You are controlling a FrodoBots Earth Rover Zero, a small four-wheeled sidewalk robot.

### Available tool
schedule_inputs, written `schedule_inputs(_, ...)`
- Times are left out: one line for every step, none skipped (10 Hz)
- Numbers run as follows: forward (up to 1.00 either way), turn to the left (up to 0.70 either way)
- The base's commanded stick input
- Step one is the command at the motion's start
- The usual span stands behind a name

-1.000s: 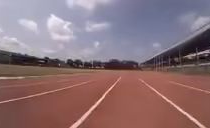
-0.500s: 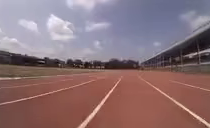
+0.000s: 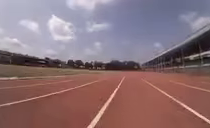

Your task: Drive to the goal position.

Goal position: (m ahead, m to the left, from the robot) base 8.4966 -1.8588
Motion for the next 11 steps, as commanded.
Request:
schedule_inputs(0.7,0.0)
schedule_inputs(0.7,0.0)
schedule_inputs(0.7,0.0)
schedule_inputs(0.7,0.0)
schedule_inputs(0.7,0.0)
schedule_inputs(0.7,0.0)
schedule_inputs(0.7,0.0)
schedule_inputs(0.7,0.0)
schedule_inputs(0.7,0.0)
schedule_inputs(0.7,0.0)
schedule_inputs(0.7,0.0)
